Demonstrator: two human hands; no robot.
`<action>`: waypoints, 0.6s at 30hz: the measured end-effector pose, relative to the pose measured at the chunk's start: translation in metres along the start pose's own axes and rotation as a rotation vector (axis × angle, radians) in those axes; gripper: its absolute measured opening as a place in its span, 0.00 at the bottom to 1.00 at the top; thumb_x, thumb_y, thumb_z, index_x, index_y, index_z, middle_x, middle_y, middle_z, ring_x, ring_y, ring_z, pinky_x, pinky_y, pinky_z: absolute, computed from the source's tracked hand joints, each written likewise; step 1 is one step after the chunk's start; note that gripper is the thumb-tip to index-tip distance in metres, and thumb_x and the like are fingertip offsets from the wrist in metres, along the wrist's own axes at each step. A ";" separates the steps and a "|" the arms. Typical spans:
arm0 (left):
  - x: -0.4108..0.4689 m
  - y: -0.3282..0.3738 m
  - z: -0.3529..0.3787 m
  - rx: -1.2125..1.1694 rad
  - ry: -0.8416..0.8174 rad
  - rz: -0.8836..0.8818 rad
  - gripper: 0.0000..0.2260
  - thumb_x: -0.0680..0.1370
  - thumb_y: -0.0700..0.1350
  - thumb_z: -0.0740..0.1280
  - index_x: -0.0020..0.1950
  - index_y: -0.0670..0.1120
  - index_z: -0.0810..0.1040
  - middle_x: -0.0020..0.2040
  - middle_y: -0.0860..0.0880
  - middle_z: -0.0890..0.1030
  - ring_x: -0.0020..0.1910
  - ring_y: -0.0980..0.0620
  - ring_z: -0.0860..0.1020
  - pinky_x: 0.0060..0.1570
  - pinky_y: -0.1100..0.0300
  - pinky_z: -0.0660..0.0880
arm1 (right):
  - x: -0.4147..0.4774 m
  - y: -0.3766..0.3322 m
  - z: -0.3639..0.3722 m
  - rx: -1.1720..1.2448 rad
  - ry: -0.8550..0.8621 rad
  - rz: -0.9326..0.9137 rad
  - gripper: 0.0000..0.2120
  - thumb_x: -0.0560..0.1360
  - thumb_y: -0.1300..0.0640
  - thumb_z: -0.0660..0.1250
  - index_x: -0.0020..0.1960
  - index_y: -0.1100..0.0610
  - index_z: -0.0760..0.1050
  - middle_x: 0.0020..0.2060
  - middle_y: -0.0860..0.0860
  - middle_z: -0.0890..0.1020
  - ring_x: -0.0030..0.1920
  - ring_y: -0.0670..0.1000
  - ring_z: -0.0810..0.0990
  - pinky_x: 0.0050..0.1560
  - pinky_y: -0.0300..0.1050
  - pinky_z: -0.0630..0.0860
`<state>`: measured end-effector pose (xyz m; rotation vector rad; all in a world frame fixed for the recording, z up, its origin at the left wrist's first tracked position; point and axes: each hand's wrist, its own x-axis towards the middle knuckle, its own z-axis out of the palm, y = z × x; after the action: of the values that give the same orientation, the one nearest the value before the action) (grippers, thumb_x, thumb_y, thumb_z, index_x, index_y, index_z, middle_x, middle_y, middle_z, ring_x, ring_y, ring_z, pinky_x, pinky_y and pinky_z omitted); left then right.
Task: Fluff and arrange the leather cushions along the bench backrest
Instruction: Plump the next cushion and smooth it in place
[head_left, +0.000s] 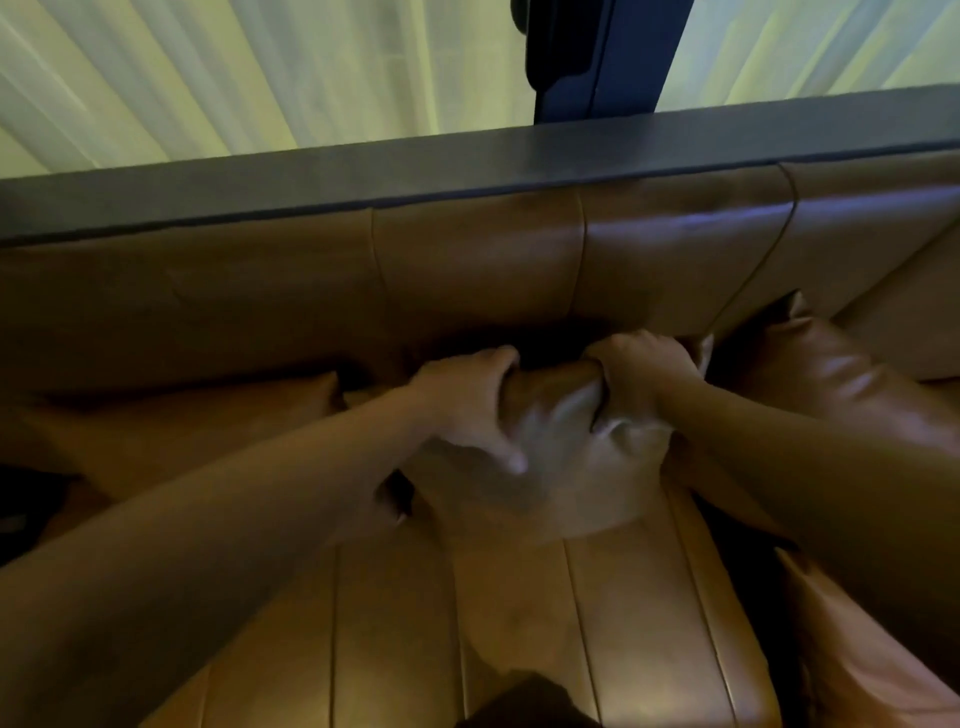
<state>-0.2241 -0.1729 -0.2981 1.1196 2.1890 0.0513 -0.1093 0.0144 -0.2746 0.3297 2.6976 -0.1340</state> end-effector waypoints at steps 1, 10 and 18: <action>-0.003 -0.021 0.000 0.087 -0.049 -0.026 0.60 0.58 0.68 0.82 0.81 0.52 0.55 0.77 0.48 0.70 0.71 0.42 0.73 0.66 0.46 0.75 | 0.004 0.001 0.002 0.024 0.001 0.010 0.34 0.55 0.38 0.84 0.56 0.47 0.79 0.51 0.48 0.84 0.56 0.56 0.81 0.54 0.55 0.79; 0.004 -0.071 0.007 0.066 0.062 -0.143 0.58 0.58 0.64 0.84 0.82 0.52 0.60 0.78 0.49 0.71 0.75 0.43 0.71 0.70 0.44 0.72 | 0.046 -0.009 0.007 -0.036 -0.032 -0.008 0.45 0.53 0.34 0.83 0.67 0.46 0.75 0.59 0.48 0.83 0.62 0.57 0.80 0.63 0.59 0.72; 0.011 -0.067 0.028 0.121 0.287 -0.111 0.51 0.64 0.64 0.81 0.82 0.53 0.62 0.78 0.50 0.71 0.76 0.45 0.70 0.73 0.43 0.66 | 0.054 0.006 0.031 -0.024 -0.029 0.091 0.49 0.52 0.35 0.84 0.68 0.47 0.72 0.61 0.50 0.82 0.66 0.58 0.77 0.68 0.62 0.70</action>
<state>-0.2599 -0.2144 -0.3468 1.1100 2.5360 0.0329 -0.1435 0.0269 -0.3253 0.4387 2.6481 -0.0791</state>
